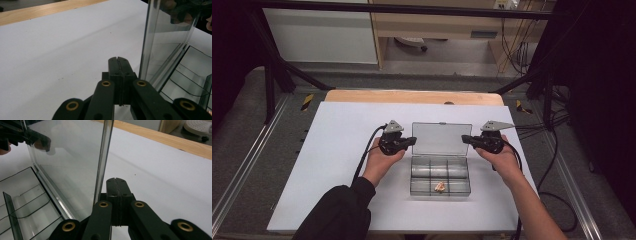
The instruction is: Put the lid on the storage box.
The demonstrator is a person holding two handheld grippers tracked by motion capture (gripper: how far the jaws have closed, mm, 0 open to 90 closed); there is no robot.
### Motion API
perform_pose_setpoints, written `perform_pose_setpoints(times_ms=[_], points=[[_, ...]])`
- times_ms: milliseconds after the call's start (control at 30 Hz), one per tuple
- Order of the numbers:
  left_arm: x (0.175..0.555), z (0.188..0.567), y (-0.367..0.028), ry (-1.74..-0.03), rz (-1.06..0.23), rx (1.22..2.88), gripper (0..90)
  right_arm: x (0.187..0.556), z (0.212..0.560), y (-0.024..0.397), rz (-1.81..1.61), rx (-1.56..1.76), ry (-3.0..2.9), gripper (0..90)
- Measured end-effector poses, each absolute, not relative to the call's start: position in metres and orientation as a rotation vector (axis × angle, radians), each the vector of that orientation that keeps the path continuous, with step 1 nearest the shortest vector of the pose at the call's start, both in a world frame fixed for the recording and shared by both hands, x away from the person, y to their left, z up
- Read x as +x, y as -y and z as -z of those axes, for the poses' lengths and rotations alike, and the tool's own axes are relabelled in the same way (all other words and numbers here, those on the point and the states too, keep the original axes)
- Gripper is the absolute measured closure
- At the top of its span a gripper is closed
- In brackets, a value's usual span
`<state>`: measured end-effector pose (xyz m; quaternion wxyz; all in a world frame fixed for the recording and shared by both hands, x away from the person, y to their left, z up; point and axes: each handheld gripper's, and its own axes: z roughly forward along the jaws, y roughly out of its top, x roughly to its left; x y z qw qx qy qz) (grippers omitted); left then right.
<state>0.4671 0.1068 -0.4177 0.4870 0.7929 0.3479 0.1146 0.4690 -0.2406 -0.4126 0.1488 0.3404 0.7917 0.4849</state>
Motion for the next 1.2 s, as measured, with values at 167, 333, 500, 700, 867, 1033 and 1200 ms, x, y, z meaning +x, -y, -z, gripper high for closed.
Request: perform_pose_setpoints(times_ms=[167,333,500,700,867,1033,1200], points=[[0.4668,0.4168,-0.1071,-0.848,-0.279,1.923,90.0,0.4686,0.4118,0.2416,-1.394,0.978,-2.274,90.0],[0.4668,0.4163,-0.107,-0.844,-0.276,1.913,90.0,0.4673,0.4096,0.2403,-1.413,0.985,-2.263,90.0],[0.4659,0.4151,-0.1071,-0.847,-0.278,1.909,90.0,0.4668,0.4094,0.2407,-1.412,0.988,-2.265,90.0],[0.4648,0.4134,-0.1072,-0.843,-0.278,1.903,90.0,0.4655,0.4074,0.2405,-1.418,0.981,-2.26,90.0],[0.4641,0.4124,-0.1074,-0.842,-0.281,1.901,90.0,0.4648,0.4055,0.2412,-1.427,0.983,-2.253,90.0],[0.4631,0.4108,-0.1077,-0.838,-0.282,1.897,90.0,0.4635,0.4039,0.2414,-1.436,0.981,-2.25,90.0],[0.4621,0.4099,-0.108,-0.836,-0.28,1.895,90.0,0.4623,0.4029,0.2414,-1.435,0.975,-2.249,90.0]])
